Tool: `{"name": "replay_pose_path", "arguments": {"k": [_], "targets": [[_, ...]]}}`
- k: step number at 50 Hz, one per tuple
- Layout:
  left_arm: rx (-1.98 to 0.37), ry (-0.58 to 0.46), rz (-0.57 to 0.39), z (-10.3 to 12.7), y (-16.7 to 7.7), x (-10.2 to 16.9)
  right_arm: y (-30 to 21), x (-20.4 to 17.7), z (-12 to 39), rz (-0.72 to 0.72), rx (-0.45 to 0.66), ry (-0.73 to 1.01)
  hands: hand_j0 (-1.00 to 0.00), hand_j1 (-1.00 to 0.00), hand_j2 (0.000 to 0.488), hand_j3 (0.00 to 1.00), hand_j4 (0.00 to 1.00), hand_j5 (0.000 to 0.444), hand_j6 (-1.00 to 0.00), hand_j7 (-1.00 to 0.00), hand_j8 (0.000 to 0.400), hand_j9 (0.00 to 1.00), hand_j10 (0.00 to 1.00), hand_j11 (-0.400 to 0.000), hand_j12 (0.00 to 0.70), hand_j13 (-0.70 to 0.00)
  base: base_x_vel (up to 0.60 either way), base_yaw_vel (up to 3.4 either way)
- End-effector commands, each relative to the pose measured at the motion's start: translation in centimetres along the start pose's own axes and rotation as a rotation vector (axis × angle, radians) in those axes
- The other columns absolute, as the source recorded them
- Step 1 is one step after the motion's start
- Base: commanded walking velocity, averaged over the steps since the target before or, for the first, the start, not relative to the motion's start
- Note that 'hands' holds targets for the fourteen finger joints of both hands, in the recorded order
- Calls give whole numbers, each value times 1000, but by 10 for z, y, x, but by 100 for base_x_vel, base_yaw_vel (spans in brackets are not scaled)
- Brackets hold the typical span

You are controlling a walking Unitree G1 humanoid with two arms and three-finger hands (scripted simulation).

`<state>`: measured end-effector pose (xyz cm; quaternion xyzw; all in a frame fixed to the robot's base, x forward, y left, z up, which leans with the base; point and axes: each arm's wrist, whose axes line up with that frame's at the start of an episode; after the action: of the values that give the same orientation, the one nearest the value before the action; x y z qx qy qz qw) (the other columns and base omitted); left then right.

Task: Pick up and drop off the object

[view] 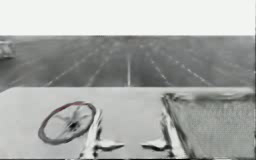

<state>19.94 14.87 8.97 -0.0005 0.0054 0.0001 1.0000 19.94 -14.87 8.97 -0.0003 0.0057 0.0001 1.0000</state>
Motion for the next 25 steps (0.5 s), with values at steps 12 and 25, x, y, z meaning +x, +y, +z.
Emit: {"name": "replay_pose_path", "arguments": {"k": [12,25], "targets": [[811,-76,245,66,38,67,24,10,-43,-228,-135,-223,0,0,0,0,0,0,0,0,0,0,0,0,0,0,0,0],[1309,225,13,20,69,88,33,17,-38,-220,-109,-237,0,0,0,0,0,0,0,0,0,0,0,0,0,0,0,0]]}}
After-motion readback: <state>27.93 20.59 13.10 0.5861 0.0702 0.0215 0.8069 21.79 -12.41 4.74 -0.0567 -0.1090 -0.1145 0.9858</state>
